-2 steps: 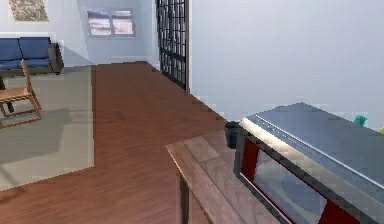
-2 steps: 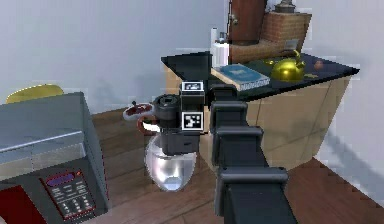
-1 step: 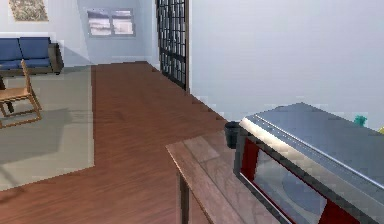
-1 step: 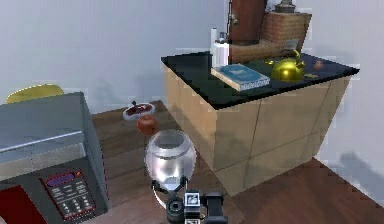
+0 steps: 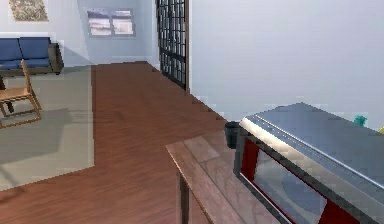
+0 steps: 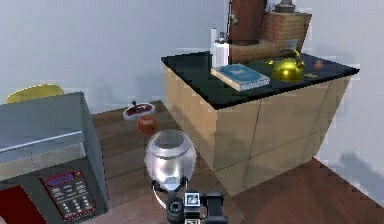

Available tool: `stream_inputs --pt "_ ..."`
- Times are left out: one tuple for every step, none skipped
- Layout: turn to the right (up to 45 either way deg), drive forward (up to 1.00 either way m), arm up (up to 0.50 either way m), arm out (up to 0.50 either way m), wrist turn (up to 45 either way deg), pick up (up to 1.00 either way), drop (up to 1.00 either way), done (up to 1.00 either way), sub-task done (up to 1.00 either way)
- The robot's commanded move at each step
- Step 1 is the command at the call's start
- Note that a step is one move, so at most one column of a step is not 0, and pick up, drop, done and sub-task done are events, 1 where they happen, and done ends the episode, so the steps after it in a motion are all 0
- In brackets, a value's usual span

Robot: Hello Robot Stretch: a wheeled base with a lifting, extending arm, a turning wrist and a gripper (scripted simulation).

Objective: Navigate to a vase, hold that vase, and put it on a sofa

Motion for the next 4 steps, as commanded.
stream_inputs --pt "0.0 0.0 0.1 0.0 0.0 0.0 0.0 0.0 0.0" --pt "0.0 0.0 0.16 0.0 0.0 0.0 0.0 0.0 0.0" --pt "0.0 0.0 0.0 0.0 -45.0 0.0 0.0 0.0 0.0" --pt "0.0 0.0 0.0 0.0 -45.0 0.0 0.0 0.0 0.0"
